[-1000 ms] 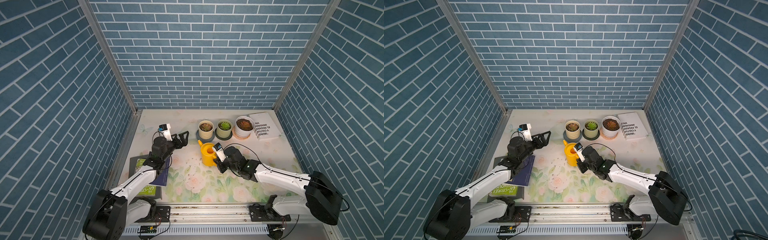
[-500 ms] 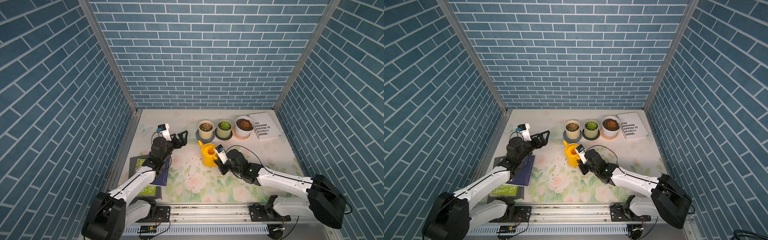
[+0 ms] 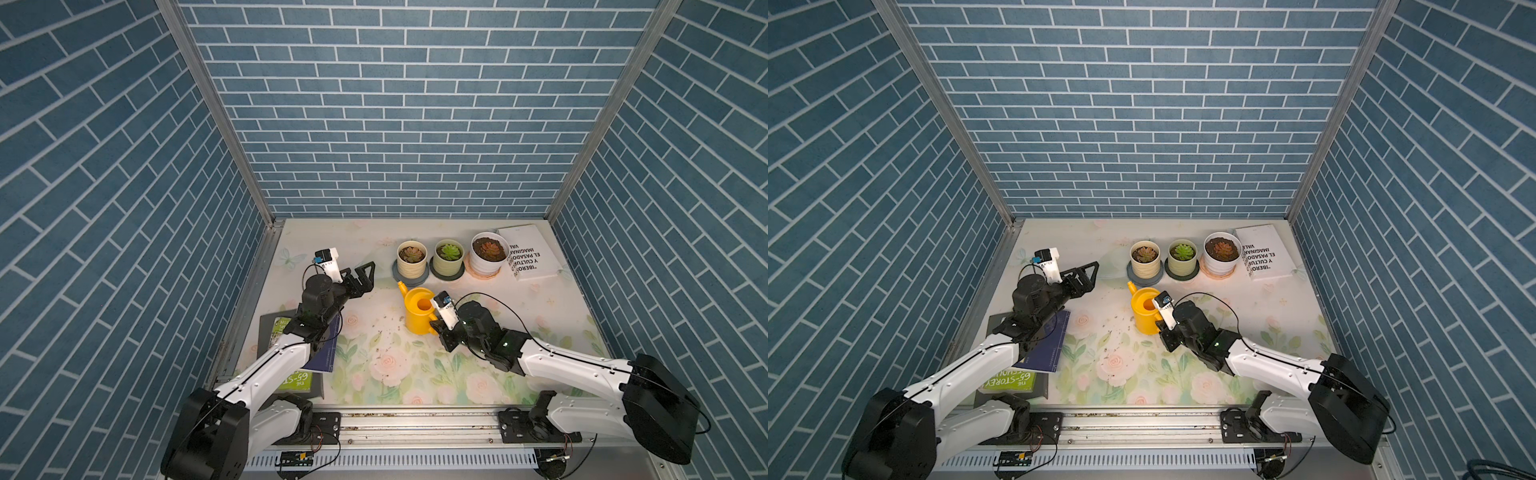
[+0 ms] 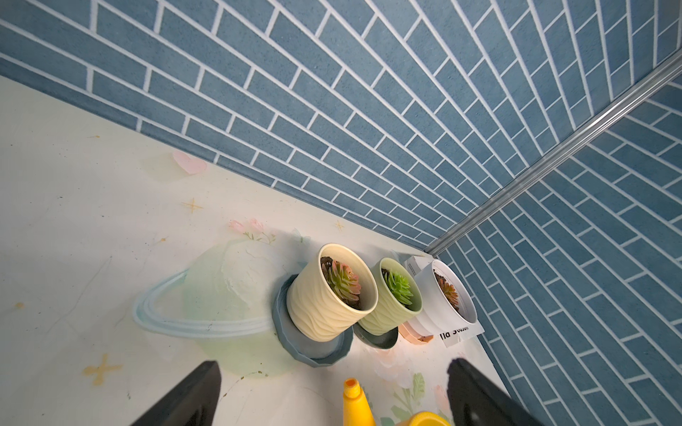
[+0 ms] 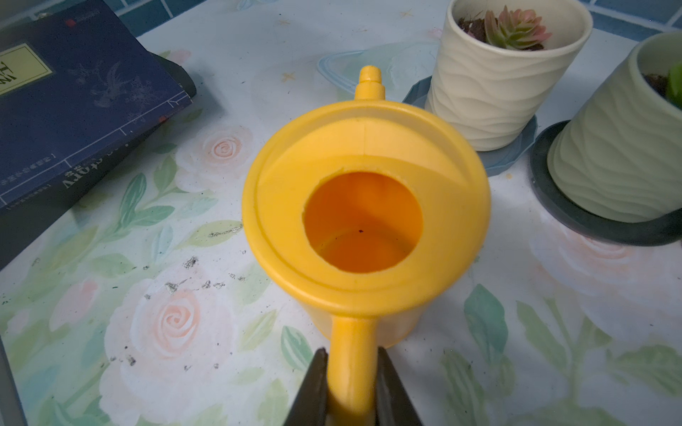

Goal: Water the succulent around the soil edge
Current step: Place the watering can at the center of the board.

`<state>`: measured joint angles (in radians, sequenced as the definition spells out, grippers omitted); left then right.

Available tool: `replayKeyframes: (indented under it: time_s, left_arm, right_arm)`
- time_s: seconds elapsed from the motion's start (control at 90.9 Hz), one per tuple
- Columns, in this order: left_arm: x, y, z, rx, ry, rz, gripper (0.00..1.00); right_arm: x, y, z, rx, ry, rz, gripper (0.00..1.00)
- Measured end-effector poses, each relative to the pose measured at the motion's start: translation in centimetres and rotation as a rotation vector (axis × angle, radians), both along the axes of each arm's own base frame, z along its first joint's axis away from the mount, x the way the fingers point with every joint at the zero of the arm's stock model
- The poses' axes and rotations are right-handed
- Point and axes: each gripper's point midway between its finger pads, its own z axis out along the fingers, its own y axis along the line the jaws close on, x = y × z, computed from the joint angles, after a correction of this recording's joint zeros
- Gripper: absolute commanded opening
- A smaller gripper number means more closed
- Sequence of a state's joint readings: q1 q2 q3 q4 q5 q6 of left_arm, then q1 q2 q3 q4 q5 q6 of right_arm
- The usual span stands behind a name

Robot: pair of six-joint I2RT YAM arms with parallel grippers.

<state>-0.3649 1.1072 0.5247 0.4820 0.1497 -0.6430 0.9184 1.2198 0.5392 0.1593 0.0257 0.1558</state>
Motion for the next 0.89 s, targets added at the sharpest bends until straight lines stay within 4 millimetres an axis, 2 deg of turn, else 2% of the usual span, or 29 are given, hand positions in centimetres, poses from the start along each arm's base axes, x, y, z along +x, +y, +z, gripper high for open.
replayKeyframes:
  time_s: [0.165, 0.319, 0.462, 0.77, 0.891]
  left_arm:
    - [-0.5, -0.9, -0.2, 0.002, 0.004, -0.026, 1.00]
    - [-1.3, -1.1, -2.2, 0.019, 0.048, -0.040, 1.00]
    - [-2.2, -1.5, -3.6, 0.026, 0.076, -0.056, 1.00]
    - [-4.3, -2.9, -4.8, 0.026, 0.100, -0.102, 1.00]
    - [-5.0, -3.2, -5.2, 0.032, 0.107, -0.110, 1.00]
  right_arm:
    - [0.3, 0.6, -0.5, 0.005, -0.001, 0.004, 0.00]
    - [0.7, 1.4, -0.9, 0.014, -0.008, 0.009, 0.00]
    - [1.0, 2.0, -1.0, 0.022, -0.023, 0.006, 0.05]
    - [2.8, 4.2, -1.3, 0.051, -0.048, -0.021, 0.10]
    - [3.4, 5.2, -1.3, 0.077, -0.055, -0.031, 0.18]
